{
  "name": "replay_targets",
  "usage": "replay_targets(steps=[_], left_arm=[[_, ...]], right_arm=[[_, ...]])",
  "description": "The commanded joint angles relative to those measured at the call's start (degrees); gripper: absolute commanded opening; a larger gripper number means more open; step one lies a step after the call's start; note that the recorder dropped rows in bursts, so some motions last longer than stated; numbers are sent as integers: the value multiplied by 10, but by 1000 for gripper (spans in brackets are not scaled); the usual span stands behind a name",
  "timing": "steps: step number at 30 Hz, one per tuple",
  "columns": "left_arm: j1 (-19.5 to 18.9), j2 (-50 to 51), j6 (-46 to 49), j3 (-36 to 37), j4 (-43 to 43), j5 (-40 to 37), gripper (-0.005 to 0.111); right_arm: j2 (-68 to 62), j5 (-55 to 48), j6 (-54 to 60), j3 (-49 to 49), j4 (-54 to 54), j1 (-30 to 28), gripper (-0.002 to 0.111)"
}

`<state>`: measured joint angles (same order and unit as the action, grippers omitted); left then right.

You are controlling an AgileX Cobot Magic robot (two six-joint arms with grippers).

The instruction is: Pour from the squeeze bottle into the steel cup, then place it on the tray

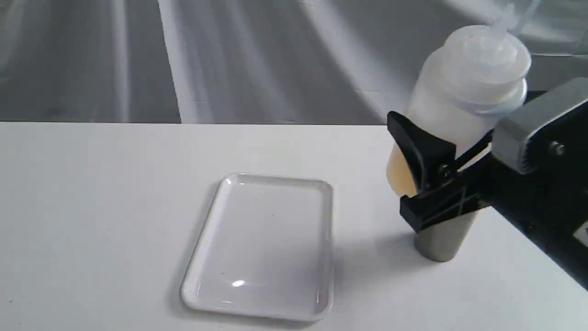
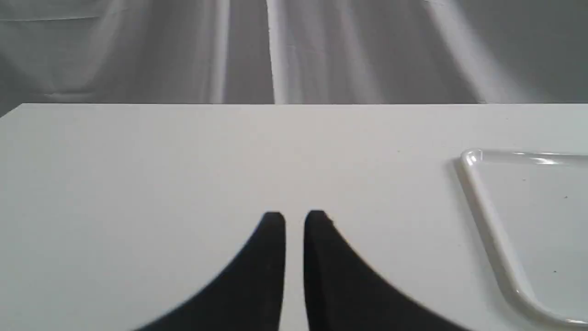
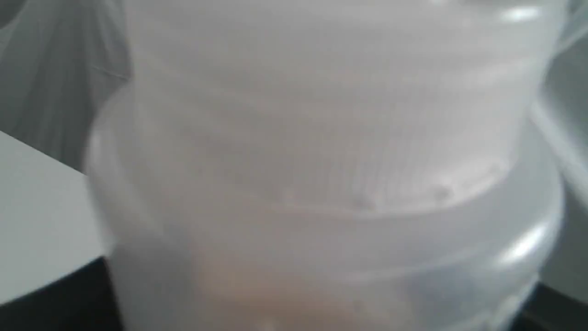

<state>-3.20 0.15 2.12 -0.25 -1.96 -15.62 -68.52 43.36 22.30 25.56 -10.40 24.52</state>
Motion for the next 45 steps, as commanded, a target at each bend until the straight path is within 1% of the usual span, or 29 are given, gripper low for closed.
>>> replay_targets(steps=[1, 3, 7, 10, 12, 17, 22, 24, 27, 29, 32, 34, 36, 45], left_arm=[[1, -1, -2, 3, 0, 4, 8], [1, -1, -2, 3, 0, 4, 8], [1, -1, -1, 3, 0, 4, 8], [1, -1, -1, 3, 0, 4, 8], [1, -1, -1, 3, 0, 4, 8], [1, -1, -2, 3, 0, 4, 8], [1, -1, -2, 3, 0, 4, 8], [1, -1, -2, 3, 0, 4, 8], [1, -1, -2, 3, 0, 4, 8], [1, -1, -2, 3, 0, 4, 8], [1, -1, 0, 3, 0, 4, 8], [1, -1, 0, 3, 0, 4, 8], [1, -1, 0, 3, 0, 4, 8], [1, -1, -4, 3, 0, 4, 8]], right_arm=[[35, -8, 42, -1, -32, 1, 0], [51, -31, 85, -1, -62, 1, 0], [81, -65, 190, -1, -177, 1, 0], [98, -85, 257, -1, -207, 1, 0], [104, -98, 287, -1, -212, 1, 0], [111, -127, 295, 15, -215, 1, 0], [111, -186, 260, 63, -135, 0, 0], [111, -206, 223, 87, -93, 0, 0], [111, -248, 110, 132, -4, -6, 0], [110, -287, 1, 158, 71, -21, 0], [110, -336, -178, 189, 230, -49, 0], [110, -370, -318, 208, 346, -68, 0], [110, -400, -408, 219, 428, -79, 0], [108, -549, -630, 224, 713, -81, 0]])
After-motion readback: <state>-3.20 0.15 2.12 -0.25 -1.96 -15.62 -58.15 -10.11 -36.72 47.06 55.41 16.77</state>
